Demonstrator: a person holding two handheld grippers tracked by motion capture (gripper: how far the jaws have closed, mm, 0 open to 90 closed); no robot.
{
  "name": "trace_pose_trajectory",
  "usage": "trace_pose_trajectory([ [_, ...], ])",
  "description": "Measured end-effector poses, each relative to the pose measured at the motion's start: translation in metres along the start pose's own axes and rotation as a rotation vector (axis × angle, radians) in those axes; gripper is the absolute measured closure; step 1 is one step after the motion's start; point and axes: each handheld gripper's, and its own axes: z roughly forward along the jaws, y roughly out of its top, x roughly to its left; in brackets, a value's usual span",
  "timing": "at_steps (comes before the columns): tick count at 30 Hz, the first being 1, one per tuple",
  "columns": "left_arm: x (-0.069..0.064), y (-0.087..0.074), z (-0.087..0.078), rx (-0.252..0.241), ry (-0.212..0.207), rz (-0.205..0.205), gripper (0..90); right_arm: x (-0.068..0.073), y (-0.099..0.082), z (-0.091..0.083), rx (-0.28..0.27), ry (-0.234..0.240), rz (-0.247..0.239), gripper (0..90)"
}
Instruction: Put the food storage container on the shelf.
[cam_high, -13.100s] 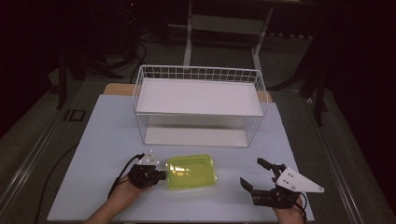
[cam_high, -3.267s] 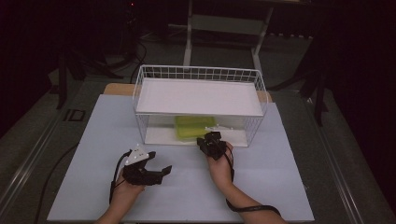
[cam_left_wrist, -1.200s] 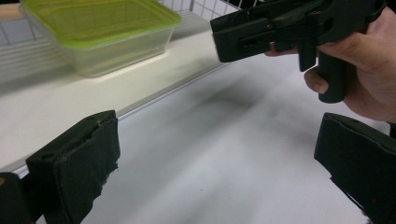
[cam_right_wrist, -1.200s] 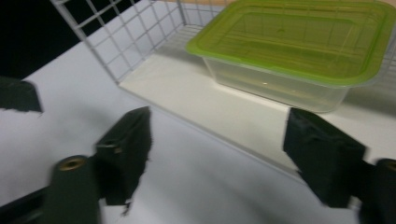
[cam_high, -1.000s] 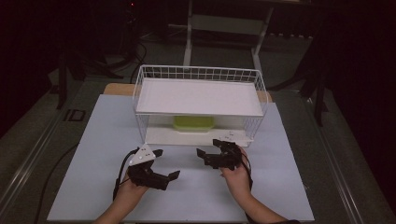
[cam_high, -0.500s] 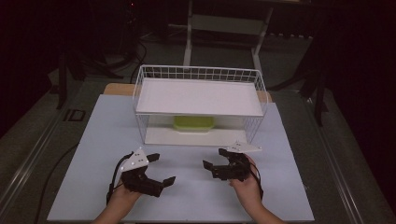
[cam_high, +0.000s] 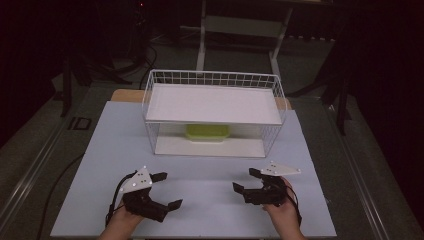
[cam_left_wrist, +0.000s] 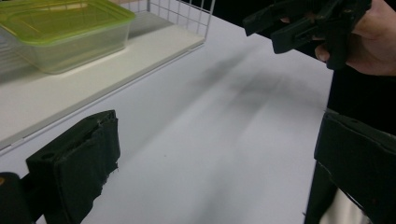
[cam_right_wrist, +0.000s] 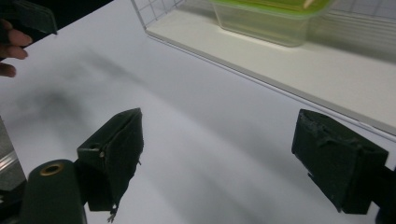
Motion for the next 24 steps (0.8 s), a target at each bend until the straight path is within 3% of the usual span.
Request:
trace_pose_trajectory([
  [12, -0.009, -0.012, -0.007, 0.013, -0.025, -0.002, 1.1, 0.000, -0.018, -0.024, -0.009, 0.011, -0.017, 16.6],
  [19, -0.011, -0.017, -0.003, -0.021, -0.056, 0.007, 1.1, -0.002, -0.026, -0.024, -0.035, 0.050, -0.025, 15.9],
  [24, -0.011, -0.019, -0.002, -0.025, -0.066, 0.013, 1.1, -0.005, -0.031, -0.020, -0.040, 0.062, -0.077, 15.9],
])
